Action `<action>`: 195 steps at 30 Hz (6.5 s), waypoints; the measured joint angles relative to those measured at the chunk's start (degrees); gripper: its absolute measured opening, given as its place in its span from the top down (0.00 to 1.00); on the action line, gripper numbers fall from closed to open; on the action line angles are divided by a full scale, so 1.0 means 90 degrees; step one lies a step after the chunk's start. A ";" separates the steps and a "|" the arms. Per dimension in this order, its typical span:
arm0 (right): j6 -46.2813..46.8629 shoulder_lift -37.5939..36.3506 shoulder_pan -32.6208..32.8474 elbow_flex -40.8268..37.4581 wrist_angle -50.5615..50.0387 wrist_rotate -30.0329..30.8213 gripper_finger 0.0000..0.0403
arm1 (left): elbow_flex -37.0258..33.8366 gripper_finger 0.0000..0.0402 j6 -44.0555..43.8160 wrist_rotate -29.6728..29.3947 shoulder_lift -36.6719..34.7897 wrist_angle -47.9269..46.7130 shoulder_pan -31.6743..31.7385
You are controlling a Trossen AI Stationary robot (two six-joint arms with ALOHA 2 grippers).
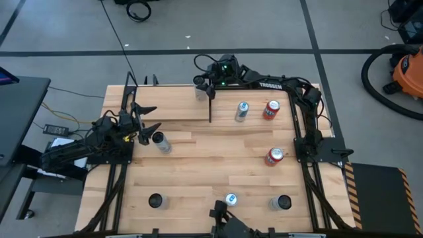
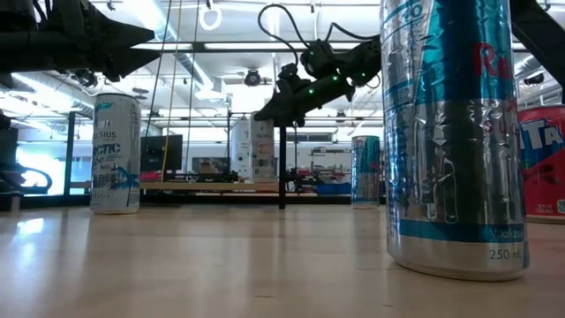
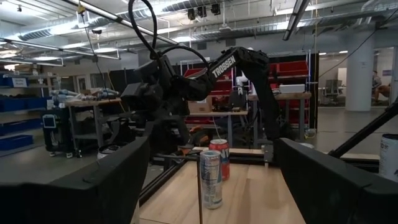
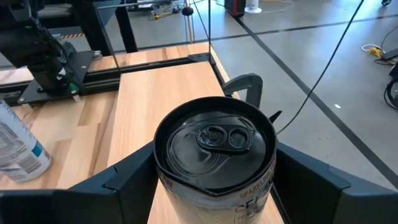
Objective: Place canned beverage on shelf
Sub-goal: Put the top white yellow soda can on the shelf, then put the top blue soda can on the shelf
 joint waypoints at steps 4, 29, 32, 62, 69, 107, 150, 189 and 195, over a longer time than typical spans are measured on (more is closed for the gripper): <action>-0.0002 0.0000 -0.0013 0.0000 -0.0026 0.0209 0.27 | 0.0000 0.12 -0.0011 0.0000 0.0000 -0.0005 0.0000; -0.0002 -0.0034 -0.0009 -0.0005 -0.0073 0.0147 0.22 | 0.0000 0.12 -0.0017 0.0000 0.0000 -0.0017 0.0000; -0.0001 -0.0034 -0.0009 -0.0005 -0.0074 0.0152 0.20 | 0.0000 0.12 -0.0017 0.0000 0.0000 -0.0017 0.0000; -0.0141 -0.1766 -0.0012 -0.0005 -0.1447 -0.1330 0.19 | 0.0000 0.12 -0.0070 0.0000 0.0000 -0.0240 0.0002; -0.0609 -0.2783 0.0003 -0.0005 -0.3349 -0.0377 0.20 | 0.0000 0.12 -0.0116 -0.0002 0.0000 -0.0240 0.0000; -0.1528 -0.3971 -0.0099 -0.1914 -0.5815 0.0900 0.21 | 0.0000 0.12 -0.0250 0.0000 0.0000 -0.0226 0.0002; -0.1093 -0.3773 -0.0125 -0.3670 -0.3608 0.1053 0.21 | 0.0000 0.12 -0.0242 0.0000 0.0000 -0.0236 0.0000; -0.0406 -0.3283 0.0519 -0.1801 -0.4247 0.1605 0.39 | 0.0000 0.12 -0.0245 -0.0001 -0.0002 -0.0253 0.0000; -0.0666 -0.3283 0.0670 -0.0781 -0.4332 0.2183 0.39 | 0.0000 0.12 -0.0243 -0.0002 -0.0001 -0.0253 0.0002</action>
